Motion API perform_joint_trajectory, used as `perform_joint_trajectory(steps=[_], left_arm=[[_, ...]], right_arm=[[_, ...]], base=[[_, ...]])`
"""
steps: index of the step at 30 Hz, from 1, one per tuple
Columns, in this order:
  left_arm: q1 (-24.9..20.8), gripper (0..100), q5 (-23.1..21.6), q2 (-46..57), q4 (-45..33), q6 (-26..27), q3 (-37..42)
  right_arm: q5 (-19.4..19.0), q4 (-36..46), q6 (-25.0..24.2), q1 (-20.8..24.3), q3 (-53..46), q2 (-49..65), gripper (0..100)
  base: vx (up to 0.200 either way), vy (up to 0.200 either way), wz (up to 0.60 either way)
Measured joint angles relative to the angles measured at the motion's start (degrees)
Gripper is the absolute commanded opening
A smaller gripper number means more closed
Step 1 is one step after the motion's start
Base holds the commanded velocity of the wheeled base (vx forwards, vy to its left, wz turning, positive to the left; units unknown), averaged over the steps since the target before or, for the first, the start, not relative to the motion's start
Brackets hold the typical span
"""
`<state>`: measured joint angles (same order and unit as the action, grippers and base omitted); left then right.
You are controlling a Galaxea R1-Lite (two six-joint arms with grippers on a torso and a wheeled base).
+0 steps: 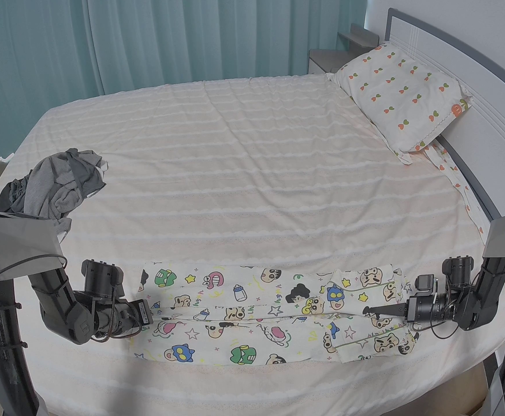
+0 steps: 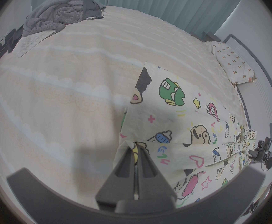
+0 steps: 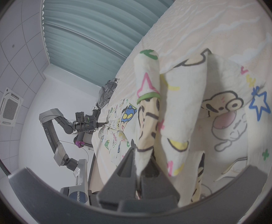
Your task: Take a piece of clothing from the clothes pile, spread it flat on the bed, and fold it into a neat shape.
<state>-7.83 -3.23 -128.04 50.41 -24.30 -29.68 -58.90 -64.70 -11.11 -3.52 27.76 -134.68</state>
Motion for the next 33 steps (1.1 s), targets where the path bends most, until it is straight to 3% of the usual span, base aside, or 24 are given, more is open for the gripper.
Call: perform_joint_trajectory(steps=[7,8,33], left_arm=[[-0.02,0,0.0,-1.27,1.32,-0.13,0.17],[-0.05,100,0.0,-1.37,1.35,-0.13,0.17],[1.6,100,0.66,3.07,4.33,-0.61,3.32]], right_arm=[[-0.02,0.05,-0.02,0.0,0.0,-0.49,0],[-0.05,0.02,-0.02,-0.02,0.0,-0.6,100],[-0.68,-1.13,-0.63,-1.24,-1.27,3.12,100]], base=[[0.0,0.0,0.0],[0.0,0.0,0.0],[0.0,0.0,0.0]])
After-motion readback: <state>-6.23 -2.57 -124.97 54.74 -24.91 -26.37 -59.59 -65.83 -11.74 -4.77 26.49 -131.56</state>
